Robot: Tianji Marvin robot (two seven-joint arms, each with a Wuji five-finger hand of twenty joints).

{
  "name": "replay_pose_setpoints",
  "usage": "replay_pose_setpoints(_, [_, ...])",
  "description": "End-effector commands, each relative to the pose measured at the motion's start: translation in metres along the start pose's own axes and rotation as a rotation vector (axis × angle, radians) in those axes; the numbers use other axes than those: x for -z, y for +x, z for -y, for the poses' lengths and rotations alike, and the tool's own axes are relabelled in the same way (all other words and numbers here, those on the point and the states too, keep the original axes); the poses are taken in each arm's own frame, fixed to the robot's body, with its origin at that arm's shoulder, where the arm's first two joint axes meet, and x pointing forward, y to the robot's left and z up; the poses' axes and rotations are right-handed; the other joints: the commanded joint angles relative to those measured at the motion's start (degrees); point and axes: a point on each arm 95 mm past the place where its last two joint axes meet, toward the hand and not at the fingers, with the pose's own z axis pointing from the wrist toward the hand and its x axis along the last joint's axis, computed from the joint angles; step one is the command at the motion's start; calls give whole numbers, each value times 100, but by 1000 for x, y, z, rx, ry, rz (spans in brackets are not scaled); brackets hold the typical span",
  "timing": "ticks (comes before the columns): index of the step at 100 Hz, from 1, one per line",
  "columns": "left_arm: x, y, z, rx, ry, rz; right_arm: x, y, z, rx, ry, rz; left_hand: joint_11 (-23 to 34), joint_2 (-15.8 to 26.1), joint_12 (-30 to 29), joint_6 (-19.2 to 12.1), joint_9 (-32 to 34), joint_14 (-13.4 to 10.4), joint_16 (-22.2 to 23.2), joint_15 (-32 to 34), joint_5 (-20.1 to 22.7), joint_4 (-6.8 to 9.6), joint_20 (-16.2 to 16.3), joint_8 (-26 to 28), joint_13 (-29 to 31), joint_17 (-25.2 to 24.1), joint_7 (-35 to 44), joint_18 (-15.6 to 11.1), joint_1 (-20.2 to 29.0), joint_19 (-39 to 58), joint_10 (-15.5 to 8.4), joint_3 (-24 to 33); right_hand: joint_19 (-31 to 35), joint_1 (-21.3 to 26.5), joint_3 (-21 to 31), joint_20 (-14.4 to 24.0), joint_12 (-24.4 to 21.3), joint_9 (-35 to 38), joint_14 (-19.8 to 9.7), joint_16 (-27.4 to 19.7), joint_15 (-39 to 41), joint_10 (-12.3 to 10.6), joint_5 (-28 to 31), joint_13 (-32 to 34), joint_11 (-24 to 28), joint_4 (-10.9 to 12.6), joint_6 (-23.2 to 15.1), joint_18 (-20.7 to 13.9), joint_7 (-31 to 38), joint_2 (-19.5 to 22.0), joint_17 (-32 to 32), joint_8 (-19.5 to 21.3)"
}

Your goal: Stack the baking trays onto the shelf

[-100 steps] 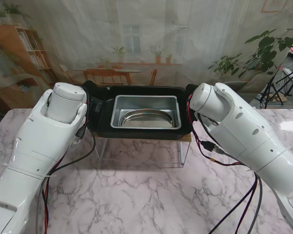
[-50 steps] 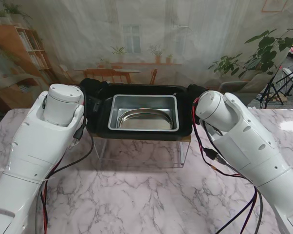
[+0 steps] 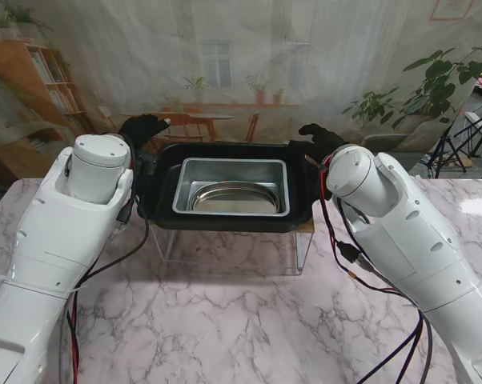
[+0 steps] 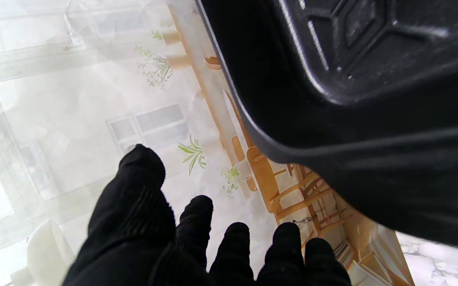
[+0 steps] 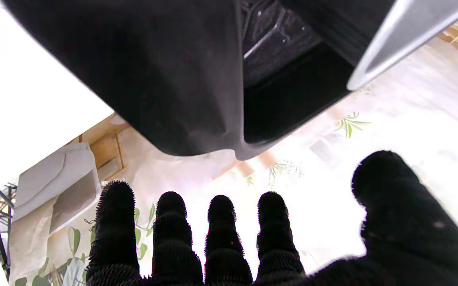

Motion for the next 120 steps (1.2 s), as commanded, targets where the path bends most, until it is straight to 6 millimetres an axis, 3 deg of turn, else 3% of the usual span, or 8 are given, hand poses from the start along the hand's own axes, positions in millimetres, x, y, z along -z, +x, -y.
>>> replay_pose_setpoints(1, [6, 7, 6, 17, 9, -41, 5, -2, -2, 2, -10, -12, 231, 222, 82, -7, -45, -102, 52, -41, 181, -13, -101, 111, -70, 29, 243, -111, -42, -173, -4, -133, -162, -139, -114, 9, -98, -155, -211, -107, -423, -161, -209, -69, -250, 48, -251, -232, 105, 197, -119, -141])
replay_pose_setpoints(6, [11, 9, 13, 33, 9, -55, 9, -5, -5, 1, -18, -19, 326, 364, 270, 212, 74, 30, 197, 24, 405, -4, 131, 274, 41, -73, 391, 312, 79, -44, 281, -143, -261, -112, -108, 13, 0, -127, -263, -89, -428, -203, -138, -58, -68, 50, -307, -234, 179, 174, -171, -154])
replay_pose_setpoints(12, [17, 10, 21, 48, 15, -77, 14, -9, -10, 4, -35, -37, 393, 450, 447, 382, 286, 114, 332, 86, 570, 16, 366, 380, 201, -139, 460, 600, 175, 67, 473, -147, -315, -89, -98, 6, 11, -130, -291, -84, -434, -244, -56, -41, -44, 52, -416, -214, 216, 135, -196, -157])
replay_pose_setpoints(17, [20, 10, 28, 52, 29, -111, 19, -13, -14, 4, -52, -54, 451, 492, 621, 447, 521, 144, 427, 102, 694, 26, 568, 473, 315, -184, 523, 680, 209, 155, 559, -143, -361, -73, -87, -2, 18, -123, -286, -82, -440, -263, 4, -23, -28, 53, -468, -208, 240, 110, -200, -163])
replay_pose_setpoints(33, [40, 11, 46, 90, 51, -249, 41, -25, -23, -6, -88, -127, 495, 530, 748, 533, 808, 184, 500, 136, 884, 33, 752, 551, 477, -136, 591, 769, 236, 252, 623, -133, -462, -33, -46, -12, 55, -97, -281, -67, -442, -298, 153, 43, 58, 55, -566, -204, 306, 81, -199, -171])
replay_pose_setpoints(61, [88, -12, 53, 32, 63, -571, 84, -47, -22, -37, -152, -309, 783, 656, 1067, 514, 1549, 282, 769, 466, 1307, 51, 1233, 763, 1200, 643, 843, 1259, 227, 658, 602, -143, -563, -68, 350, 72, 163, 231, -203, 93, -257, -283, 777, 324, 306, 41, -412, -66, 542, -76, -16, -94])
replay_pose_setpoints(93, [131, -58, 38, 10, 12, -740, 127, -66, 17, -88, -177, -505, 899, 632, 1082, 504, 1846, 409, 872, 645, 1435, 44, 1506, 850, 1471, 1058, 946, 1411, 191, 891, 662, -139, -454, -113, 625, 154, 193, 658, -212, 134, -108, -297, 1249, 498, 367, 8, -410, 12, 607, -183, 112, -39])
replay_pose_setpoints(120, [142, -99, 13, -23, 34, -735, 144, -77, 57, -121, -208, -558, 957, 579, 1096, 471, 2110, 469, 919, 764, 1577, 32, 1649, 952, 1665, 1155, 1002, 1501, 181, 1012, 657, -132, -379, -97, 720, 155, 208, 909, -192, 149, 1, -281, 1454, 610, 376, 14, -392, 52, 604, -220, 164, -18])
